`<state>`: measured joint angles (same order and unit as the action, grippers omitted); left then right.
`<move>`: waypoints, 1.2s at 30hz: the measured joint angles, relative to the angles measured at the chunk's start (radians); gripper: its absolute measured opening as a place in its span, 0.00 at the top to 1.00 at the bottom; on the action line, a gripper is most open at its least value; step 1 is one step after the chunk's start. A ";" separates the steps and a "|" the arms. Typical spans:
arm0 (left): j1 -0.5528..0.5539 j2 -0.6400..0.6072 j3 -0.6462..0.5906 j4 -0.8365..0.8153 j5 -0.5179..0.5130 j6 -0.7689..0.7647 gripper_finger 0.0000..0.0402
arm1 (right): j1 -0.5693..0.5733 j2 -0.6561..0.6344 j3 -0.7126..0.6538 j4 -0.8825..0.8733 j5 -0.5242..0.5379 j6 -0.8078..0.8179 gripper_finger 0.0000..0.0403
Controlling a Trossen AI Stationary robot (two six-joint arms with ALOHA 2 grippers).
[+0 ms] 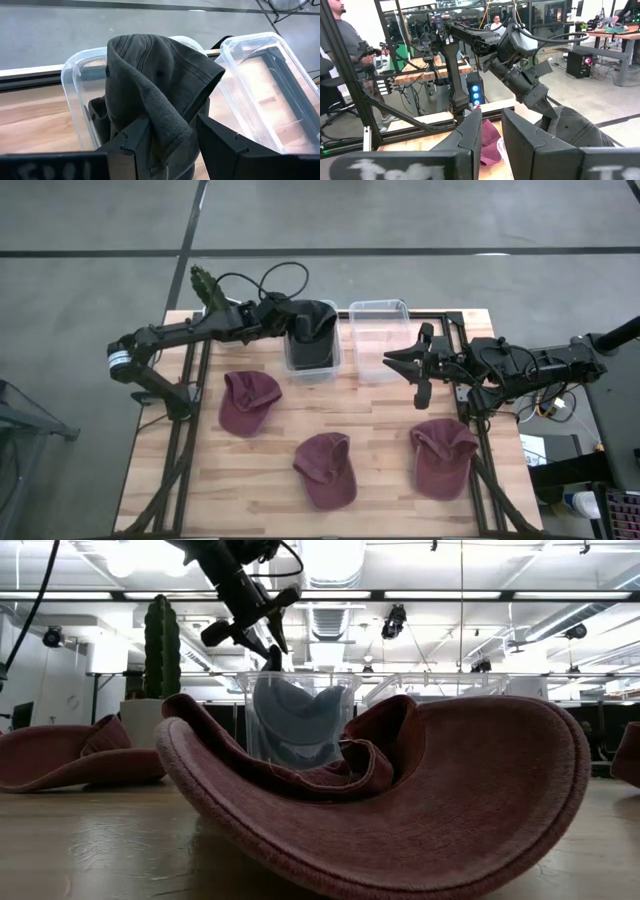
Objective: Pick & Place hat
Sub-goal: Put the gray cap into the left transparent bin
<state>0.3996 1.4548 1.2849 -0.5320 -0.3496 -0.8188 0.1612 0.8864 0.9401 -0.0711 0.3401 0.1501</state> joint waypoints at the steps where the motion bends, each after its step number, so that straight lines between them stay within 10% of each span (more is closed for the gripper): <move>1: 0.000 0.000 0.002 -0.002 0.000 0.002 0.63 | 0.000 0.000 0.000 0.000 0.000 0.000 0.83; 36: 0.006 0.152 0.107 -0.185 0.062 0.162 0.63 | 0.000 0.000 0.000 0.000 0.000 0.007 0.83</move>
<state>0.4052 1.6064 1.3921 -0.7172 -0.2880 -0.6565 0.1612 0.8864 0.9401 -0.0708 0.3405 0.1574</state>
